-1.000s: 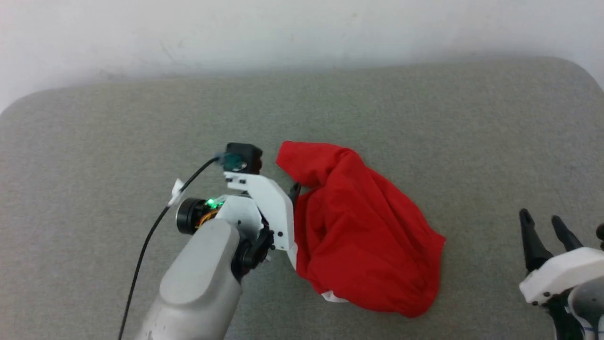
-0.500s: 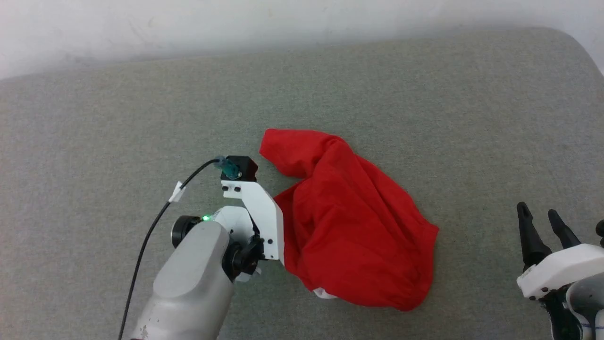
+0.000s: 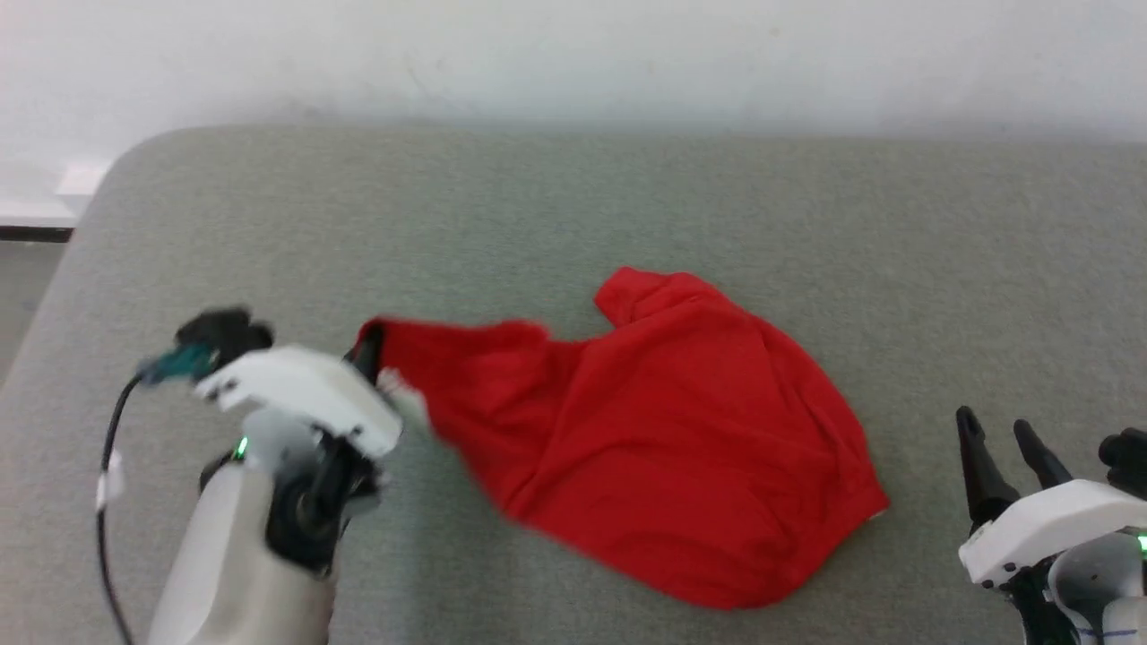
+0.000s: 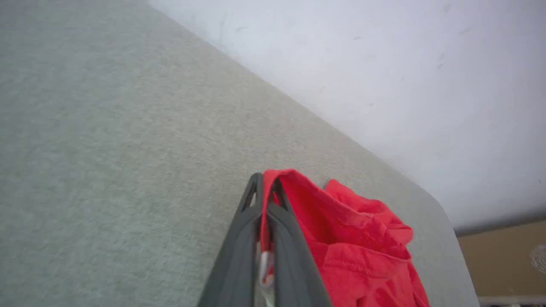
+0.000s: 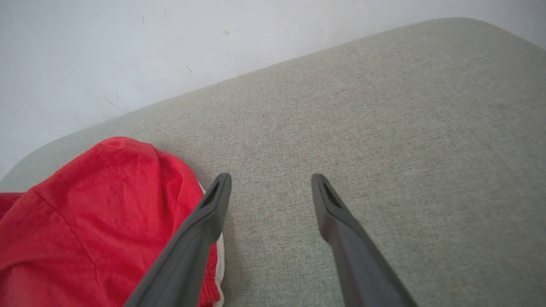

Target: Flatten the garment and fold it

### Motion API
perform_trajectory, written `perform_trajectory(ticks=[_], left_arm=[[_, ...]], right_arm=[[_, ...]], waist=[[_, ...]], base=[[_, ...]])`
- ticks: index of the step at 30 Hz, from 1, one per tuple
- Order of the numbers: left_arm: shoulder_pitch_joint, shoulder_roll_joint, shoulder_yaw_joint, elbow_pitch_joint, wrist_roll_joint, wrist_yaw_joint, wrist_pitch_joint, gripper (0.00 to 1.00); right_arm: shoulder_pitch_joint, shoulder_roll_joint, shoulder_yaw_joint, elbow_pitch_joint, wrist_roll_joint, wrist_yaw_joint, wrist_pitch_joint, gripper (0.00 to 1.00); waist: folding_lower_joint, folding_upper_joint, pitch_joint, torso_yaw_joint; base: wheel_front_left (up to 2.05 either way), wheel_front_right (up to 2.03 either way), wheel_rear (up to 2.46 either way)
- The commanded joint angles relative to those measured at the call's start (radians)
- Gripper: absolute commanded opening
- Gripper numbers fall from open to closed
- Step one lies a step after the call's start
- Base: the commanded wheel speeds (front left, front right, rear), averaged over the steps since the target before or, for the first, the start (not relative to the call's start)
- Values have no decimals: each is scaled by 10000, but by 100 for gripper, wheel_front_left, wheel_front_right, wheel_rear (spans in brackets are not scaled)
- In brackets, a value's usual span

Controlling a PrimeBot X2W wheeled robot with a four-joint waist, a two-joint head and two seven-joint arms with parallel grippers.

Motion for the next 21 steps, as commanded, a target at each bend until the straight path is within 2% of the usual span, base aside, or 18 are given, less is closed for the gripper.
perform_trajectory(ticks=[1, 3, 8, 10, 14, 15, 16, 18, 21], left_arm=[[448, 79, 168, -173, -126, 114, -59, 0], [1381, 278, 431, -714, -167, 475, 33, 0], [3779, 339, 883, -1861, -285, 1531, 435, 0], [4522, 245, 874, -2056, -351, 1804, 669, 0], [5259, -59, 907, -2219, -604, 2049, 817, 0], [5270, -147, 954, -2314, -704, 2020, 739, 15], [5235, -243, 1007, -2477, -802, 2003, 627, 100], [5059, -326, 1134, -2808, -887, 1924, 326, 100], [4573, -379, 1352, -3439, -935, 1539, -385, 100]], right_arm=[[67, 24, 66, 36, 6, -9, -49, 100], [95, 24, 177, 94, -23, -9, -35, 100], [-13, 24, 401, 121, -96, -9, -40, 100], [-22, 24, 469, 132, -100, -9, -35, 100], [42, 24, 563, 198, -74, -9, -54, 100], [72, 24, 572, 214, -64, -9, -65, 100], [106, 24, 576, 226, -54, -9, -72, 100], [149, 24, 588, 225, -60, -9, -62, 100], [155, 24, 591, 161, -140, -9, -25, 100]], waist=[[1, -1, -528, 626], [1, -1, -608, 817], [1, -1, -660, 1039], [1, -1, -665, 1099], [1, -1, -674, 1142], [1, -1, -690, 1145], [1, -1, -707, 1147], [1, -1, -715, 1111], [1, -1, -738, 967]], base=[[0, 0, 0], [0, 0, 0], [0, 0, 0], [0, 0, 0], [0, 0, 0], [0, 0, 0], [0, 0, 0], [0, 0, 0], [0, 0, 0]])
